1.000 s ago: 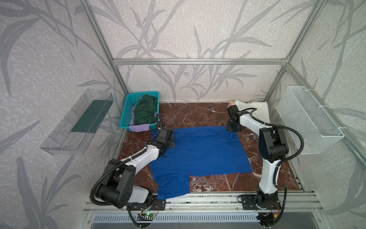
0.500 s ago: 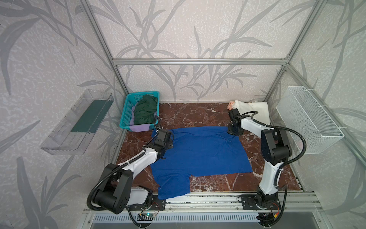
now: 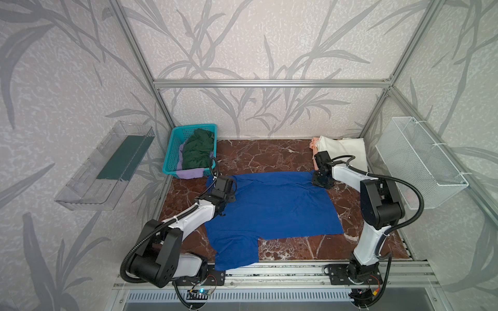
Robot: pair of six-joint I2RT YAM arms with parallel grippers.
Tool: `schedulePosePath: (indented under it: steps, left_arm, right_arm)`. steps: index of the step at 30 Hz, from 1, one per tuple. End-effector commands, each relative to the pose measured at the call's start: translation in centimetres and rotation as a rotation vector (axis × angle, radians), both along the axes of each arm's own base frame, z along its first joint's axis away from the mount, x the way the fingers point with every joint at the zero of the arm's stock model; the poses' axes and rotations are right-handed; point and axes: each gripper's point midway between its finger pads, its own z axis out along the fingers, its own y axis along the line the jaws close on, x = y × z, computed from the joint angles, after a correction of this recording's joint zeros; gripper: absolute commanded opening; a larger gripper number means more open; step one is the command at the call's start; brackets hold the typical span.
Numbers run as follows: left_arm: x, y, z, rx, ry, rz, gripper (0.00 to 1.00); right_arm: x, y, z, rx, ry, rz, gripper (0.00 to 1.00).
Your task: Fold and stack the t-shirts
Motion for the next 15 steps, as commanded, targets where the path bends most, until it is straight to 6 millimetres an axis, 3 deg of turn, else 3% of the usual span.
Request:
schedulePosePath:
  steps: [1,9,15]
  left_arm:
    - [1.2,0.1,0.6,0.038,-0.001,0.011,0.34]
    - [2.6,0.4,-0.7,0.079,0.062,0.061,0.35]
    - [4.1,0.2,-2.4,0.118,0.132,0.061,0.35]
  right_arm:
    - [1.5,1.1,4.4,-0.089,-0.122,0.093,0.55]
    - [3.9,3.9,4.7,0.027,-0.181,0.157,0.59]
    - [5.4,5.1,2.3,0.052,-0.108,0.175,0.59]
